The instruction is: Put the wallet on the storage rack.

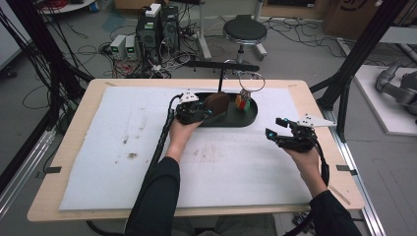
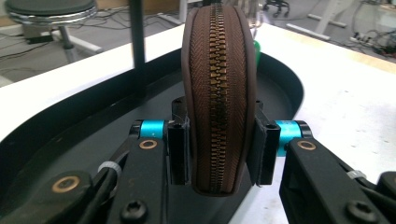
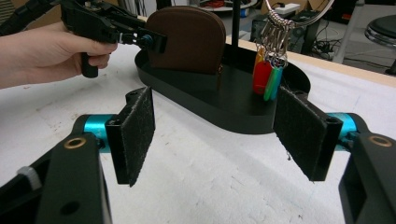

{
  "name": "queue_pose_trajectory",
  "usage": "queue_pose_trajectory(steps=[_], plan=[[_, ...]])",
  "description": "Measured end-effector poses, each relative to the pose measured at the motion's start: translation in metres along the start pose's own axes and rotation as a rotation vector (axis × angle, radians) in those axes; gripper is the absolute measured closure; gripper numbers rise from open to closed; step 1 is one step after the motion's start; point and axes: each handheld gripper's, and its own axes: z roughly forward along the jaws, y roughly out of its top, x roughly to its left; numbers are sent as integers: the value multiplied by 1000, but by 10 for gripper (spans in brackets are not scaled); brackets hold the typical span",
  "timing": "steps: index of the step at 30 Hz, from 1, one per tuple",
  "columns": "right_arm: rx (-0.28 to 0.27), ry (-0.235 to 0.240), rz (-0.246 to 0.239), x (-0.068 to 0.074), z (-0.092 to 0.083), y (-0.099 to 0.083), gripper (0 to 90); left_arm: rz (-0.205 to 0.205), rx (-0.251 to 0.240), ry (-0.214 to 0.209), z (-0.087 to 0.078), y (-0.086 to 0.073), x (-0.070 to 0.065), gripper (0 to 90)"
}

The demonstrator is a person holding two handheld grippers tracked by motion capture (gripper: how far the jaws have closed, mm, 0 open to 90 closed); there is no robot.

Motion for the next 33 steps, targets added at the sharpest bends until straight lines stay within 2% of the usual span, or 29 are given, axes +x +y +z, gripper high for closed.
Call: queue_pose_trajectory(steps=[4,15,21,27,29,33], plan=[[0,0,-2,0,0,0,305,0,47,11,2,-5,3,658],[3,0,-2,0,1,0,305,6,44,26,8,-8,2,651],[3,1,-2,0,0,0,305,16,103,44,9,-11,3,627],[3,2,-3,0,1,0,305,25,123,56,9,-11,2,605],[6,4,1,0,1,0,305,19,131,72,9,-11,2,561],[7,5,-2,0,1,0,305,-6,165,113,6,-11,4,410]])
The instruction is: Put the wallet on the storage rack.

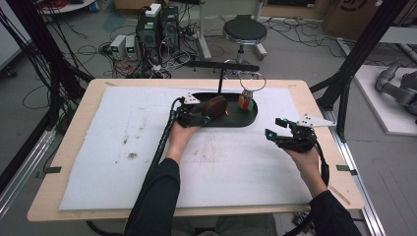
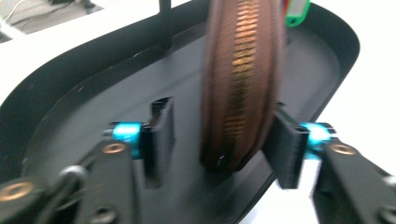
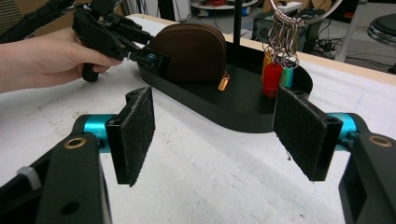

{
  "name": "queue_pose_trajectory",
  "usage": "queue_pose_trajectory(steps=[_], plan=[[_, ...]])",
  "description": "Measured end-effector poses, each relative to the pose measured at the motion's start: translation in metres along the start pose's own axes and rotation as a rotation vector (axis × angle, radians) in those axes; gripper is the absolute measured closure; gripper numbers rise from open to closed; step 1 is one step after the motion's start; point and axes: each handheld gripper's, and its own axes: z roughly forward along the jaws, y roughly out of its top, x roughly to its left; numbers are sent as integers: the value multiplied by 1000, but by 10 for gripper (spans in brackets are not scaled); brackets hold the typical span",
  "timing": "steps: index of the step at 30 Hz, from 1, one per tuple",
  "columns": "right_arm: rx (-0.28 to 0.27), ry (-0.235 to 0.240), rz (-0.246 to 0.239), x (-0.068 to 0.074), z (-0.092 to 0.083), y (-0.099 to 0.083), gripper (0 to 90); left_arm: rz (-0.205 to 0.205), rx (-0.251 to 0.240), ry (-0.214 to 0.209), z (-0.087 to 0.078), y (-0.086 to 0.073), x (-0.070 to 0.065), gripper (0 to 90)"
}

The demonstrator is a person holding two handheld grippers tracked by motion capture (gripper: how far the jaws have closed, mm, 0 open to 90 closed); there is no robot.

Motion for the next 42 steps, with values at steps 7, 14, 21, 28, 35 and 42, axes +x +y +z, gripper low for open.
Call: queue_pose_trajectory(steps=[7,14,21,28,35,42], plan=[[5,3,-1,1,1,0,305,-13,-3,6,-14,6,2,308],[6,-1,-2,1,1,0,305,76,-49,81,-43,6,-7,307],[12,2,-6,1,2,0,305,83,-90,70,-81,-5,-11,307],[15,-2,-6,1,2,0,305,70,-139,52,-126,-20,-17,307],[14,-8,-6,0,1,-1,305,39,-179,33,-167,-46,-17,304],[12,-13,-2,-2,0,-1,304,22,-214,50,-199,-73,-13,288]])
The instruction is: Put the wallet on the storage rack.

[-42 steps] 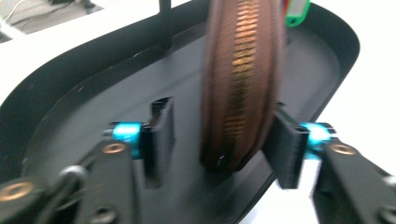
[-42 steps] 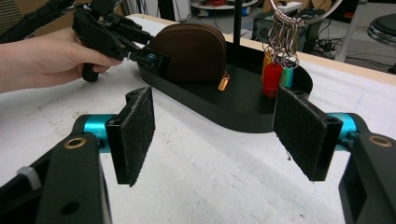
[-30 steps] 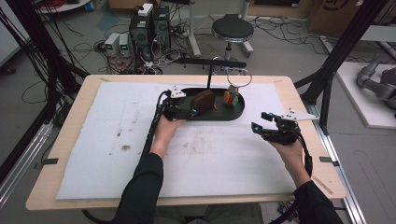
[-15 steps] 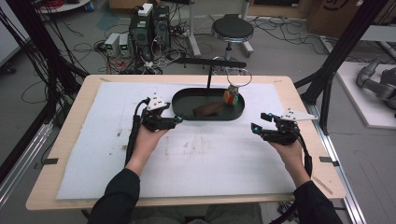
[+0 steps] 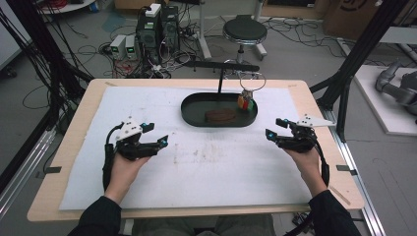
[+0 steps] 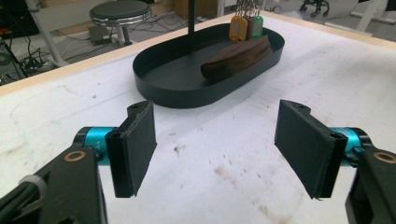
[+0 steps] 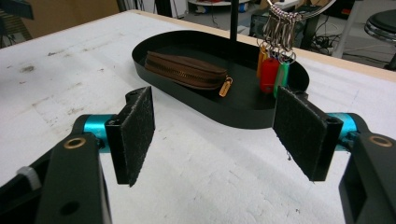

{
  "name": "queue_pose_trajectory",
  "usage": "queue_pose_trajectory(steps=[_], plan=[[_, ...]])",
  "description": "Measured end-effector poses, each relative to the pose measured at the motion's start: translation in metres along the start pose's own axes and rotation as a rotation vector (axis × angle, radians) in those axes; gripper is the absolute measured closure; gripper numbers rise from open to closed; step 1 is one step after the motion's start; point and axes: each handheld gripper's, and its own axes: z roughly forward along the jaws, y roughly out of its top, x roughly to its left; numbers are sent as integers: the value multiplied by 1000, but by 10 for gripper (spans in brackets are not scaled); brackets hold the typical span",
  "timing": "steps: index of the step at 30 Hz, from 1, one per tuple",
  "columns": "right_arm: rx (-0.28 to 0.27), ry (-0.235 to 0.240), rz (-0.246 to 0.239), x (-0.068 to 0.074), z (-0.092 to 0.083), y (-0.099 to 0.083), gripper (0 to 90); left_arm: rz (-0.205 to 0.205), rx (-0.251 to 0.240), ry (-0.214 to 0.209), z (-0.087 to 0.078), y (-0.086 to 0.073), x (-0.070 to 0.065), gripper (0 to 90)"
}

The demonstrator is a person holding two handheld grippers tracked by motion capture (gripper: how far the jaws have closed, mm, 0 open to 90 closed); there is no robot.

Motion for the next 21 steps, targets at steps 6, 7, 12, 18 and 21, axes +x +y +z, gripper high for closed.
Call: queue_pose_trajectory(steps=[6,7,12,18,21], plan=[[4,-1,6,-1,1,-1,303,5,-55,34,-22,-10,4,271],[3,0,6,-2,1,-1,303,1,-60,32,-23,-11,6,271],[4,-2,8,-3,2,-1,302,-5,-77,30,-22,-15,10,258],[12,-8,6,-2,2,-1,292,-9,-76,26,-18,-17,15,258],[18,-11,-5,0,2,-2,289,-16,-83,27,-17,-18,16,258]])
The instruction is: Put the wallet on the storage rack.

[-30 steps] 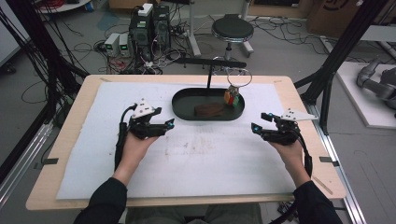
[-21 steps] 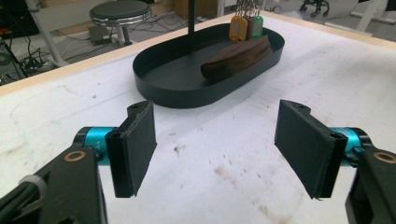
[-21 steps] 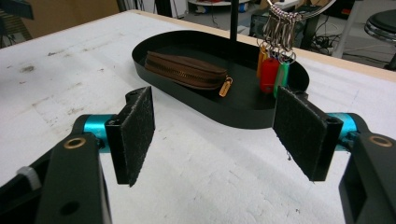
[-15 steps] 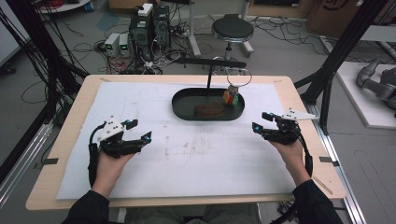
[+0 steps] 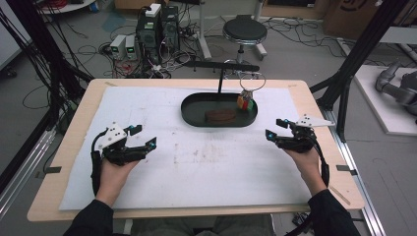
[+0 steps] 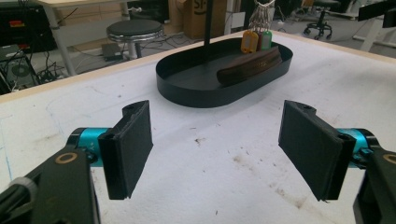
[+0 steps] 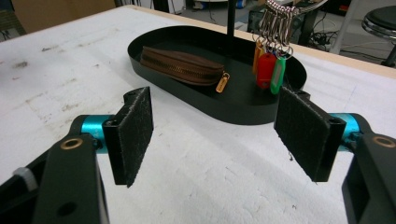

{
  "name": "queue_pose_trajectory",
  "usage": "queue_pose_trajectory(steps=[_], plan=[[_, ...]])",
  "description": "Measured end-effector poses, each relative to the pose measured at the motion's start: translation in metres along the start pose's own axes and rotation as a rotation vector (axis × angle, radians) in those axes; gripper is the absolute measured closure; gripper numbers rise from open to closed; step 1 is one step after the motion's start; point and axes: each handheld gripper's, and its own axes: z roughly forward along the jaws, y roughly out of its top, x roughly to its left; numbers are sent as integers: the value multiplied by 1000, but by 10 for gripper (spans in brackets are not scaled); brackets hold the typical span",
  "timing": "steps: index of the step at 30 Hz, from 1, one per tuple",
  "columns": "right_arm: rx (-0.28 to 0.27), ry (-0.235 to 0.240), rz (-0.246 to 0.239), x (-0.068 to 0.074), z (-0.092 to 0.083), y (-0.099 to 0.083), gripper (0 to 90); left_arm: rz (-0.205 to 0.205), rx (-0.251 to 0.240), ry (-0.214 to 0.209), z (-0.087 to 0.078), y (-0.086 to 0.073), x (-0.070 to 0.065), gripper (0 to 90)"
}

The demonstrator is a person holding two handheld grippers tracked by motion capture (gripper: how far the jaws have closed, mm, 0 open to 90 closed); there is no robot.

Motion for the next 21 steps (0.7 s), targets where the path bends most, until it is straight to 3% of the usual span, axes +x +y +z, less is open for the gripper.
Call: queue_pose_trajectory(steps=[9,21], plan=[[7,-9,7,-3,-5,-4,284,-19,7,10,4,-4,5,251],[12,-15,14,-5,-7,-6,276,-13,16,11,7,-6,4,251]])
